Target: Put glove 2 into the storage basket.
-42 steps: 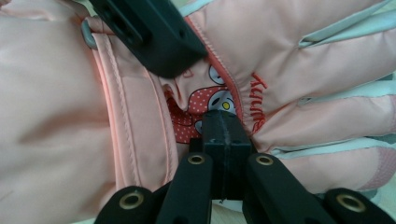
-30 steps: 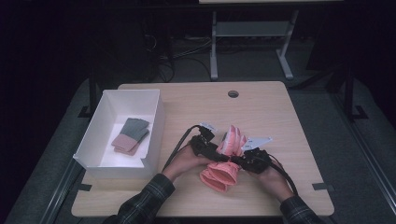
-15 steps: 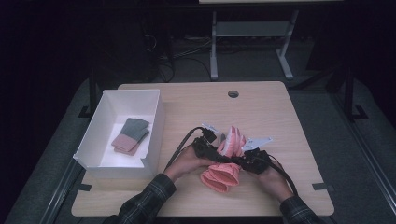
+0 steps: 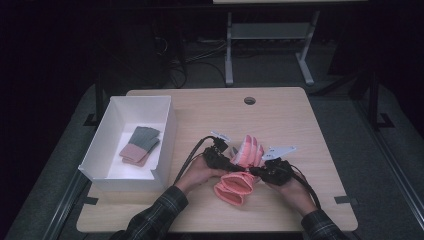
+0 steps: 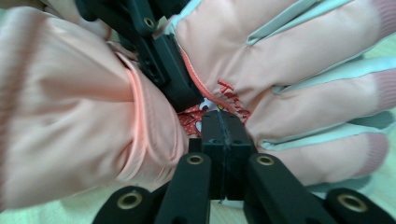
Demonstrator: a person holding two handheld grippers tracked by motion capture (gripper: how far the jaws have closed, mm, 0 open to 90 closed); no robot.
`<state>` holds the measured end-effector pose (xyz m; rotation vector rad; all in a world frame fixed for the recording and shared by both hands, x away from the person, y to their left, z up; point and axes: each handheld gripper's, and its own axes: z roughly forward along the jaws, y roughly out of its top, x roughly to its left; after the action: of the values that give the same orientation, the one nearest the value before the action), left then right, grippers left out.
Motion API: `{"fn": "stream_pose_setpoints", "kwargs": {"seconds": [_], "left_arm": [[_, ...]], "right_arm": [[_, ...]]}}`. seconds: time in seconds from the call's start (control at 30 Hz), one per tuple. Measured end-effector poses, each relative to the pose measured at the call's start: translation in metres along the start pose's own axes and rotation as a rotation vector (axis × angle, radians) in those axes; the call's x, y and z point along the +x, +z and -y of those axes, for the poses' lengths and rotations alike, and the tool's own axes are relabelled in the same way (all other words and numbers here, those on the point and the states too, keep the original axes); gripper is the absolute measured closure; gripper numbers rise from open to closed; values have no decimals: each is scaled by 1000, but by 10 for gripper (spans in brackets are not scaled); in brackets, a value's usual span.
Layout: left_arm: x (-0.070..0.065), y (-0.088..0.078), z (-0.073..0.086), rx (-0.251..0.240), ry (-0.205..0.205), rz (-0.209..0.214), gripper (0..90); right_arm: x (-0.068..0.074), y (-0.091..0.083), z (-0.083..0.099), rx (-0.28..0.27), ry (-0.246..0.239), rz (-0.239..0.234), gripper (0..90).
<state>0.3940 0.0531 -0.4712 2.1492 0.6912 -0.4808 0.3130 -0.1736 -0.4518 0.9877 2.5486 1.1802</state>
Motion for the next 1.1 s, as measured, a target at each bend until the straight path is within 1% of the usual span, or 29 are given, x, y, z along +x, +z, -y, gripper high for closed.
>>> {"fn": "stream_pose_setpoints", "kwargs": {"seconds": [0.03,0.07,0.1,0.13,0.2,0.27,0.33,0.37,0.43,0.47,0.5,0.57,0.6,0.63,0.73,0.8,0.87,0.9,0.93,1.0,1.07,1.1], "left_arm": [[-1,0,0,-3,5,-4,594],[-1,0,0,-4,-4,-5,598],[-1,-1,0,-9,-4,-6,602],[-1,-1,0,-11,-4,-8,605],[-4,-2,-1,-15,9,-17,607],[-6,-4,-2,-17,22,-17,606],[-7,-6,-3,-26,14,-12,607],[-8,-8,-4,-29,12,-9,607],[-11,-13,-6,-39,14,-18,608],[-12,-15,-6,-43,11,-27,608],[-13,-17,-7,-48,13,-34,608],[-16,-23,-9,-62,20,-41,609],[-16,-23,-9,-62,20,-41,609],[-19,-28,-11,-67,24,-53,609],[-26,-36,-15,-69,40,-78,609],[-31,-43,-17,-74,51,-90,608],[-36,-51,-20,-91,60,-108,608],[-38,-56,-21,-107,59,-109,608],[-39,-60,-22,-117,54,-110,608],[-43,-71,-27,-130,50,-110,607],[-47,-80,-30,-144,36,-128,607],[-50,-87,-32,-150,37,-135,607]], "right_arm": [[0,-3,0,-7,9,-6,832],[-1,-6,0,-19,18,-12,789],[-3,-10,1,-36,15,-20,728],[-4,-16,2,-50,35,-24,663],[-8,-23,4,-56,66,-21,555],[-12,-32,10,-78,94,5,440],[-17,-39,17,-98,89,65,380],[-20,-43,20,-100,101,81,340],[-25,-47,26,-89,146,92,279],[-29,-47,30,-77,160,98,223],[-30,-46,32,-62,164,111,195],[-33,-43,39,-24,156,145,153],[-34,-40,43,1,168,161,138],[-35,-38,45,13,169,174,139],[-38,-32,49,6,158,210,123],[-38,-28,50,8,152,224,97],[-38,-25,51,15,141,233,97],[-37,-23,51,15,136,251,94],[-37,-22,52,25,134,258,86],[-38,-21,53,20,132,264,79],[-39,-21,53,15,130,264,78],[-39,-21,54,10,133,263,73]]}}
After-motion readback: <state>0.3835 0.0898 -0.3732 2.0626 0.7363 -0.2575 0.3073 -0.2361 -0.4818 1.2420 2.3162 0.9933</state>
